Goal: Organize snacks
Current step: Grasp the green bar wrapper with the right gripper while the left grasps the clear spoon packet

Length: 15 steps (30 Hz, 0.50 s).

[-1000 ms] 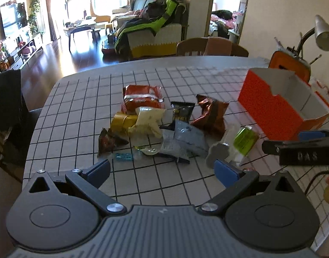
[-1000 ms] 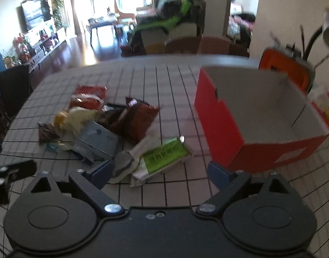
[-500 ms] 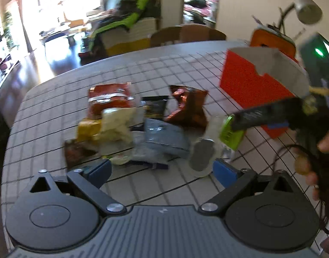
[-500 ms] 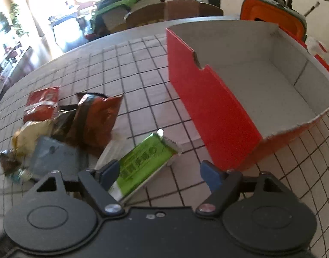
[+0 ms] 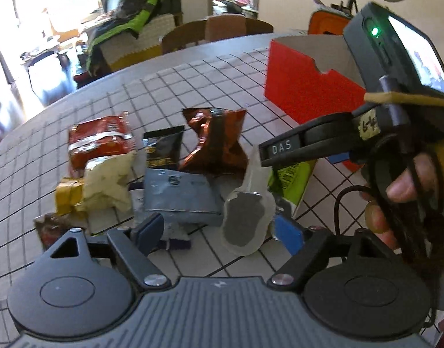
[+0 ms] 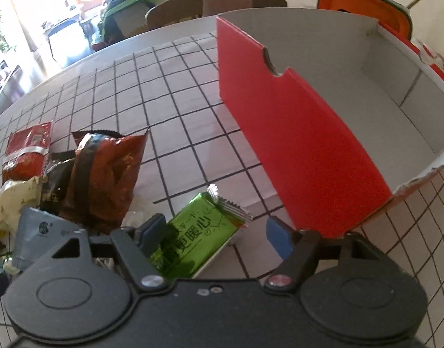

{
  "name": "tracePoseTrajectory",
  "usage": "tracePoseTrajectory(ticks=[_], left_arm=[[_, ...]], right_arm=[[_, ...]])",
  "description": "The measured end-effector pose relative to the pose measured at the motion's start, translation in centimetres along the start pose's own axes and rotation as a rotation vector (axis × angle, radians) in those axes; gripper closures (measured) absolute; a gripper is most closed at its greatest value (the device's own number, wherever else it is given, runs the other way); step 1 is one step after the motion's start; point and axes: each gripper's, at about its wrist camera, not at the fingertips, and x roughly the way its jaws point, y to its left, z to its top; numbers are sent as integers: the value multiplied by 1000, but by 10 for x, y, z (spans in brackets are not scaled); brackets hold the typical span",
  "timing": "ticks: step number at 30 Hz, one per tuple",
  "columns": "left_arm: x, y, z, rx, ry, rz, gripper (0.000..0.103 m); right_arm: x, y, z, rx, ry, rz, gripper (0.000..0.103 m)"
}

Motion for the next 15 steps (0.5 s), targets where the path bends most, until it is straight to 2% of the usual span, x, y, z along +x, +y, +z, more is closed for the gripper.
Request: tracePoseTrajectory(ticks=[3,5,9,15], left_arm=[[10,0,1,5,27,-18,25],[17,1,2,4,46,-33,29],[25,-3,4,30,59,-54,32],[35,-3,6,17,100,-111,33]], right_arm=[[3,-2,5,22,40,28,30],[6,2,9,32,65,17,30],[15,15,9,-31,104,-21,30],[5,7,-1,-86,97,16,51]])
